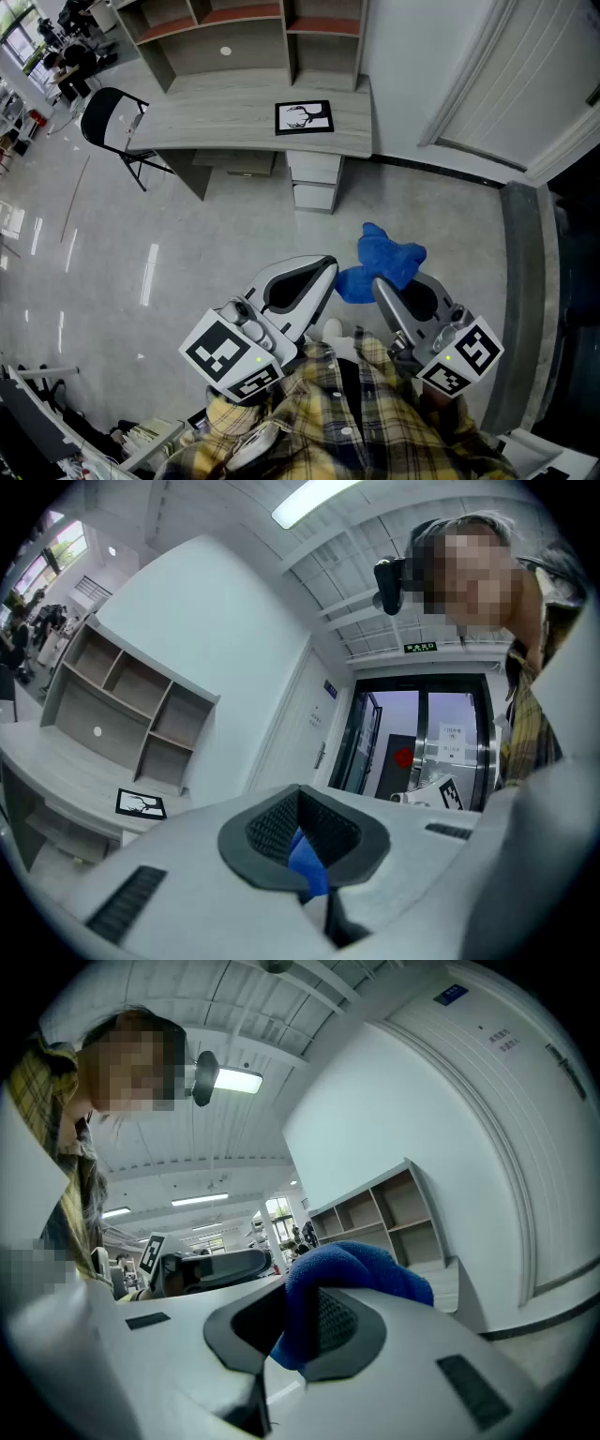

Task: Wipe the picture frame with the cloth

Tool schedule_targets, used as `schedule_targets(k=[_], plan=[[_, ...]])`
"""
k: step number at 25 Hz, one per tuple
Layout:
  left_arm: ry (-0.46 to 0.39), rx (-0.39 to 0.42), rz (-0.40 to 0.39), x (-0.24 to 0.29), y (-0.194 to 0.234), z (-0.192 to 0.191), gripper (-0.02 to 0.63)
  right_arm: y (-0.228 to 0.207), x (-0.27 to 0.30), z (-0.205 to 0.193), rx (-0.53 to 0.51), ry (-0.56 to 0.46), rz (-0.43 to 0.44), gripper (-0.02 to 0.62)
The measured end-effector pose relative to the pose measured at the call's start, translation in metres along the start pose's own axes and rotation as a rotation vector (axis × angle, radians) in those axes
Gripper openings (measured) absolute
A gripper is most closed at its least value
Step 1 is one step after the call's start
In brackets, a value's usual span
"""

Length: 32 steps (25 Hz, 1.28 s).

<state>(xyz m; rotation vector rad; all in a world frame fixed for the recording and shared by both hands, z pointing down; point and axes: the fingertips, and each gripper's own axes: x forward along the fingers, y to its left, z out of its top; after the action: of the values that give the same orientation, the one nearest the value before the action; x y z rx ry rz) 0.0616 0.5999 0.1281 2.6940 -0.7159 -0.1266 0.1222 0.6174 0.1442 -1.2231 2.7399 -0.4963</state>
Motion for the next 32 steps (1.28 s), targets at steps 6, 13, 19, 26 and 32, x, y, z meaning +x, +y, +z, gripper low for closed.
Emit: schedule_targets(k=[6,13,19,26,32], plan=[[0.002,0.001,0.004,0.003,0.003,-0.002,0.004,-0.004,-0.003,-0.002,0.004,-0.001,-0.002,0.052],[-0.011,0.013,0.043,0.012,-0.017,-0.012,0.003,-0.015,-0.035,-0.002,0.019,-0.023,0.005,0.052],[-0.006,0.0,0.093,0.01,-0.003,-0.015,0.003,-0.026,-0.03,-0.007,0.053,-0.008,0.017,0.052],[-0.01,-0.026,0.102,0.003,0.049,-0.004,0.004,-0.033,0.022,-0.009,0.059,0.017,0.012,0.052],[-0.004,-0.023,0.081,0.022,0.133,0.028,0.003,-0.062,0.103,0.004,0.051,0.02,-0.003,0.052]])
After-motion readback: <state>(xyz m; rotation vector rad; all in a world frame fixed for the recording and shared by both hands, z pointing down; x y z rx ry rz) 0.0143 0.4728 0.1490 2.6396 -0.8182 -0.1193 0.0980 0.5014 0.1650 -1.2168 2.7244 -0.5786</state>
